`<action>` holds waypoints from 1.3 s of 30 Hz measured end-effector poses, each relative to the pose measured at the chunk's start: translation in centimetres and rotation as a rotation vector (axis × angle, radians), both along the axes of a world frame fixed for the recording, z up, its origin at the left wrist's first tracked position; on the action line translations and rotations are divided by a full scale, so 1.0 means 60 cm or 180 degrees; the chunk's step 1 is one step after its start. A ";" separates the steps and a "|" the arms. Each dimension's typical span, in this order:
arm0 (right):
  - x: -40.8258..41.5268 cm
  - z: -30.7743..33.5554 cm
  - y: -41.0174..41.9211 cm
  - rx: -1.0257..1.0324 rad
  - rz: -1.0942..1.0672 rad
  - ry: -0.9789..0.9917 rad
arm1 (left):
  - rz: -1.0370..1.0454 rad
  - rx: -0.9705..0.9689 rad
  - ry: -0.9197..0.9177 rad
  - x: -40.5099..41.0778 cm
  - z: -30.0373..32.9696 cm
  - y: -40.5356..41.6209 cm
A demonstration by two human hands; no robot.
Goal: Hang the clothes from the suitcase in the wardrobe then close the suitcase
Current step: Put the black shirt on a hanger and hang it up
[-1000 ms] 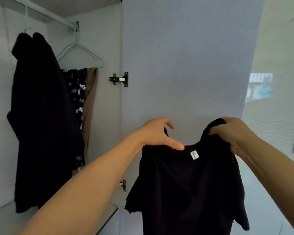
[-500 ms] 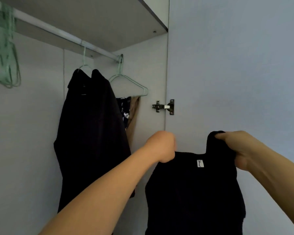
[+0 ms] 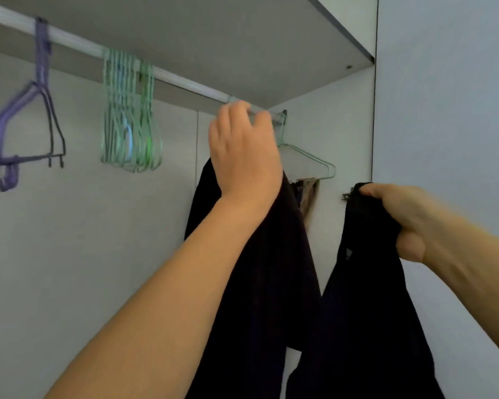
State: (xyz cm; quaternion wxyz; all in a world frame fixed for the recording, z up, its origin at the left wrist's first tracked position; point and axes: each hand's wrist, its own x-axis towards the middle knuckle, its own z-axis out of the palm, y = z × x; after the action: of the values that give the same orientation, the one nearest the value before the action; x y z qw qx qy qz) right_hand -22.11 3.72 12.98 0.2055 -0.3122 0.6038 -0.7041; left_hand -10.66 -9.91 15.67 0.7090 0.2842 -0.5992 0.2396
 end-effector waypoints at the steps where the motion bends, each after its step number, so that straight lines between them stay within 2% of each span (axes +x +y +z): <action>1: 0.007 0.003 -0.011 -0.0037 0.0070 -0.0017 | 0.0483 0.0009 0.0049 0.023 0.013 -0.012; 3: 0.016 0.009 -0.026 -0.0104 0.0142 -0.0049 | 0.0964 0.0641 -0.0190 0.058 0.035 -0.023; 6: 0.030 0.015 -0.045 -0.0171 0.0259 -0.0048 | 0.1447 0.1597 -0.0868 0.096 0.051 -0.039; 9: 0.038 0.015 -0.062 -0.0161 0.0373 -0.0096 | 0.1738 0.2031 -0.1364 0.110 0.045 -0.071; 13: 0.052 0.020 -0.088 -0.0144 0.0422 -0.0119 | 0.1608 0.2536 -0.1625 0.123 0.032 -0.103; 16: 0.067 0.028 -0.109 -0.0091 0.0431 -0.0018 | 0.1669 0.2547 -0.1615 0.135 0.025 -0.124; 20: 0.078 0.038 -0.131 -0.0089 0.0416 0.0056 | 0.2416 0.1836 -0.1559 0.144 0.032 -0.138; 24: 0.077 0.042 -0.145 -0.0115 0.0365 0.0070 | 0.2431 0.1975 -0.1231 0.158 0.049 -0.153; 28: 0.072 0.038 -0.149 -0.0100 0.0328 0.0065 | 0.1760 0.2312 -0.1247 0.168 0.057 -0.166; 31: 0.070 0.034 -0.150 -0.0075 0.0324 0.0047 | 0.1401 0.2327 -0.1269 0.171 0.055 -0.158; 34: 0.067 0.035 -0.148 -0.0104 0.0300 0.0033 | 0.0653 0.2574 -0.1110 0.167 0.062 -0.155; 36: 0.065 0.037 -0.146 -0.0169 0.0265 -0.0006 | -0.0221 0.2884 -0.0689 0.162 0.073 -0.156; 39: 0.062 0.037 -0.138 -0.0212 0.0240 -0.0053 | -0.2541 0.2877 0.0791 0.150 0.080 -0.144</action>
State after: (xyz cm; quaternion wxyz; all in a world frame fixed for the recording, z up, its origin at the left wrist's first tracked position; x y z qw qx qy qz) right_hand -18.38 -4.58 15.19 0.2264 -0.3356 0.5661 -0.7181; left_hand -1.63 -18.56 20.47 0.6179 0.3362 -0.6145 -0.3571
